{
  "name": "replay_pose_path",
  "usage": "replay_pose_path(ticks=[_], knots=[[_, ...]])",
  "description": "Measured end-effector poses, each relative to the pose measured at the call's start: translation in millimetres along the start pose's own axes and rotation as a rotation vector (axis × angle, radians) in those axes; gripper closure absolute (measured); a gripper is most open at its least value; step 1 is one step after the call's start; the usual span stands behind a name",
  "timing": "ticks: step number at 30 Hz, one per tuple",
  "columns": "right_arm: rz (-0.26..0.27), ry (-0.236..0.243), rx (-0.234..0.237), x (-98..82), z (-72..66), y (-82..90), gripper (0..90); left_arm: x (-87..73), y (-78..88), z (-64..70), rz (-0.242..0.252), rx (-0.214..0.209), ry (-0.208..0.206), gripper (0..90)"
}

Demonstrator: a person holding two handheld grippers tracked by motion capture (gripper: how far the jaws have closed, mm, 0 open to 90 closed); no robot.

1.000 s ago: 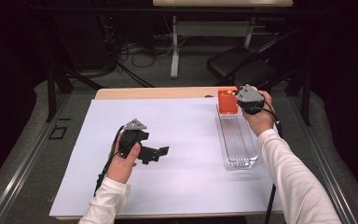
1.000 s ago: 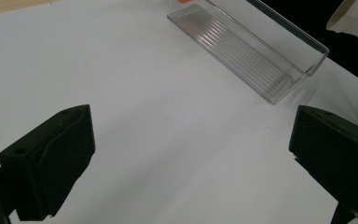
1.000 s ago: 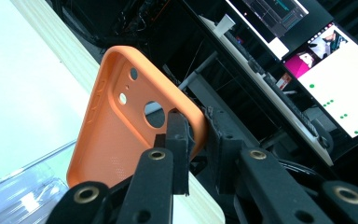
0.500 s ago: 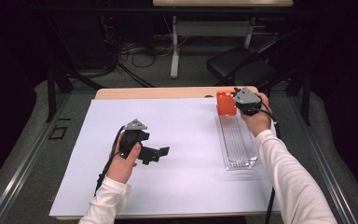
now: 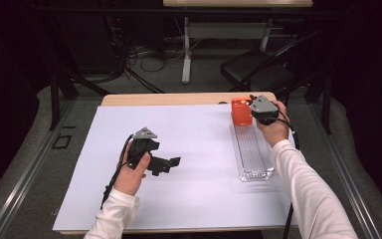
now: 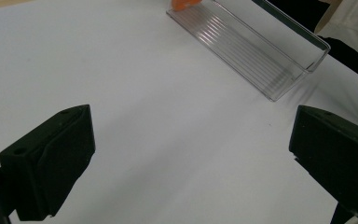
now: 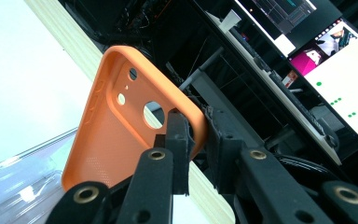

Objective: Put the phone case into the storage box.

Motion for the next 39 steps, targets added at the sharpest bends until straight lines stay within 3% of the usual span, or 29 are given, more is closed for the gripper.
replay_pose_path(ticks=[7, 14, 29, 39], knots=[[-0.012, 0.061, -0.007, 0.6, 0.0, -0.3, 79.8, 0.0, -0.7, 0.5, -0.001, -0.004, -0.002, 0.4], [-0.032, 0.071, -0.028, -3.8, 6.0, -2.4, 79.0, -0.3, -2.0, 1.3, -0.004, -0.006, -0.003, 0.5], [-0.063, 0.044, -0.052, -14.1, 19.2, -8.7, 76.5, -2.3, -5.9, 1.9, -0.021, -0.018, 0.002, 0.5], [-0.067, 0.017, -0.051, -14.1, 18.5, -12.5, 72.1, -2.3, -6.1, 2.6, -0.015, -0.016, 0.008, 0.5]])
Point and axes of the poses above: each handheld gripper's, and its own axes: y roughly backward along the jaws, x roughly out of its top, z roughly to its right, the point moved 5 cm from there along -y, roughly forward along the jaws, and after that the axes turned 13 degrees about -y, right-handed, at the moved point
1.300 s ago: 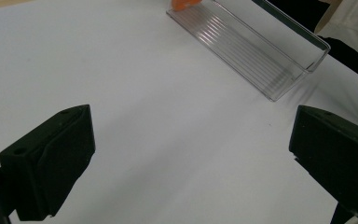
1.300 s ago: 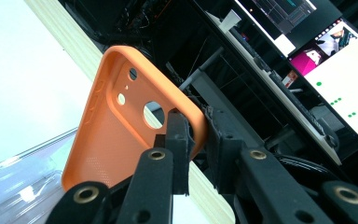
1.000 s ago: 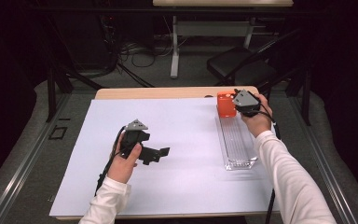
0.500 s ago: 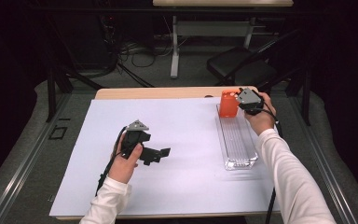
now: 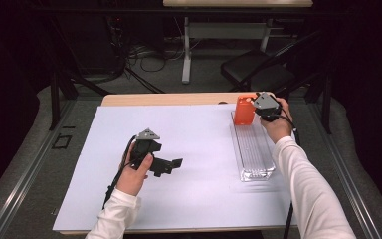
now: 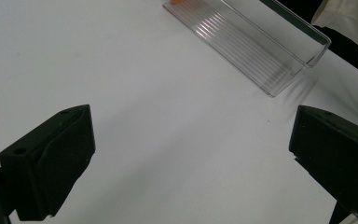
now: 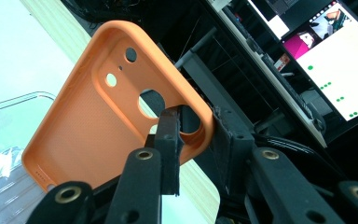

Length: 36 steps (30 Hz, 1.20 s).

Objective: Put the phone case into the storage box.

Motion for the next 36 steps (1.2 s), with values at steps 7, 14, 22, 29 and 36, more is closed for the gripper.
replay_pose_path(ticks=[7, 14, 22, 29, 36], knots=[[0.004, -0.033, -0.014, 1.4, 2.1, -1.2, 59.3, -1.4, -1.2, -1.4, -0.004, 0.003, 0.000, 0.5], [-0.007, -0.037, -0.022, 1.8, 1.4, -0.1, 55.6, -1.2, -0.4, -2.1, 0.002, 0.007, 0.001, 0.5], [-0.023, -0.046, -0.022, 2.3, 0.4, 0.7, 52.9, -1.1, -0.6, -1.6, 0.002, 0.002, 0.003, 0.5], [-0.029, -0.049, -0.030, 1.9, 1.0, 1.0, 50.6, -1.1, -0.7, -1.3, 0.003, 0.000, 0.006, 0.5], [-0.031, -0.064, -0.031, 1.4, 2.0, 1.6, 49.7, -1.7, -1.7, -0.9, -0.006, -0.004, 0.003, 0.5]])
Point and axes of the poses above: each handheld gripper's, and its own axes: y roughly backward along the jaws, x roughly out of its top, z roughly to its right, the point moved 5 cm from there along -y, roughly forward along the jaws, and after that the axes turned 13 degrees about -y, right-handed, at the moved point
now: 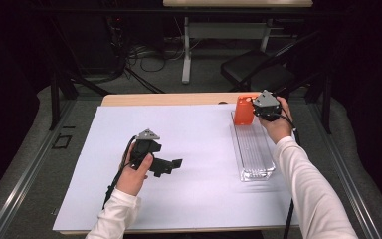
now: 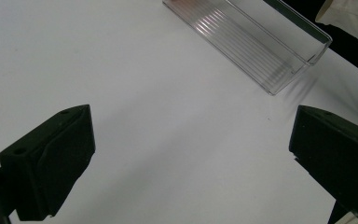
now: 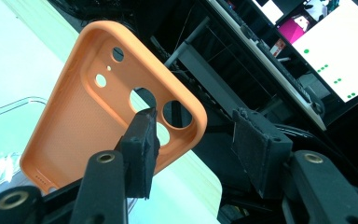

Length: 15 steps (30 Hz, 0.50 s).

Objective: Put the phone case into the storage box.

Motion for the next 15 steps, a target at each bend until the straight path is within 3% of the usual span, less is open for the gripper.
replay_pose_path(ticks=[15], knots=[[0.001, -0.114, 0.002, 1.0, 0.2, 0.5, 35.3, 0.3, 1.1, -0.4, 0.003, -0.003, 0.001, 0.5]])
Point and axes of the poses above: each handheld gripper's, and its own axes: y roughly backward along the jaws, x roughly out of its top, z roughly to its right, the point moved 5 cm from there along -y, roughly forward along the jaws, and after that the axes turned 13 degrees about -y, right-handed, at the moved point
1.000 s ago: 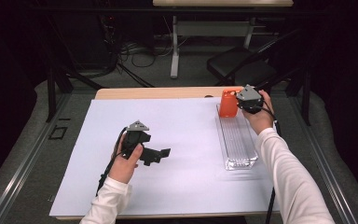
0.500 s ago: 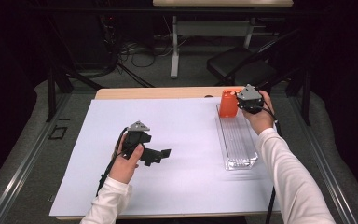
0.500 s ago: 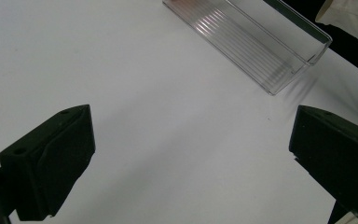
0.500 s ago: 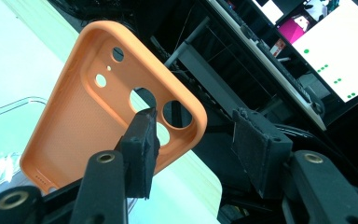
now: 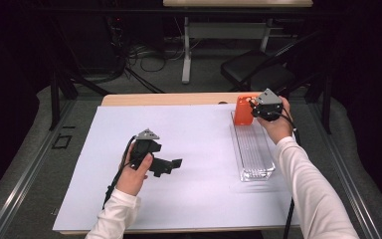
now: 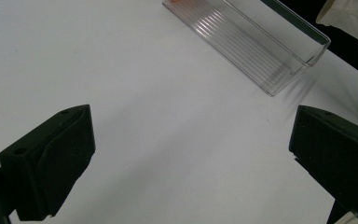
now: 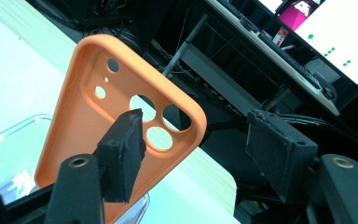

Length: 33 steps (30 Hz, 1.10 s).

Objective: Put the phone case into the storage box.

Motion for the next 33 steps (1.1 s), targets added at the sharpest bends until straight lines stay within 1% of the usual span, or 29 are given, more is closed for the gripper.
replay_pose_path(ticks=[5, 7, 11, 15, 20, 23, 25, 28, 33], knots=[[-0.002, -0.055, 0.007, 0.7, -0.4, 1.3, 32.5, 0.0, 0.1, 0.1, 0.001, 0.000, 0.005, 0.5], [-0.019, -0.091, 0.012, 0.3, -0.9, 1.9, 31.6, 0.0, 0.0, 0.0, 0.001, 0.000, 0.004, 0.5], [-0.055, -0.123, 0.013, -0.7, -1.3, 3.3, 30.2, 0.3, -0.2, 0.1, 0.007, 0.002, 0.007, 0.5], [-0.071, -0.165, 0.028, -0.7, -2.0, 4.6, 28.5, 0.2, -0.2, 0.0, 0.008, 0.001, 0.008, 0.5], [-0.093, -0.187, 0.041, -1.1, -3.5, 5.4, 26.2, 0.2, -0.2, -0.2, 0.005, 0.001, 0.006, 0.5], [-0.108, -0.223, 0.061, -1.0, -5.0, 5.9, 23.0, 0.2, -0.4, -0.2, 0.003, 0.001, 0.009, 0.5], [-0.121, -0.249, 0.084, -0.7, -6.7, 6.3, 21.1, 0.2, -0.6, -0.3, 0.003, 0.001, 0.007, 0.5], [-0.127, -0.263, 0.102, 0.6, -9.4, 7.6, 19.9, 0.5, -0.7, 0.0, 0.004, 0.001, 0.009, 0.5], [-0.125, -0.334, 0.118, 6.1, -9.7, 11.3, 16.2, 0.5, -0.7, 0.1, 0.007, 0.001, 0.009, 0.5]])
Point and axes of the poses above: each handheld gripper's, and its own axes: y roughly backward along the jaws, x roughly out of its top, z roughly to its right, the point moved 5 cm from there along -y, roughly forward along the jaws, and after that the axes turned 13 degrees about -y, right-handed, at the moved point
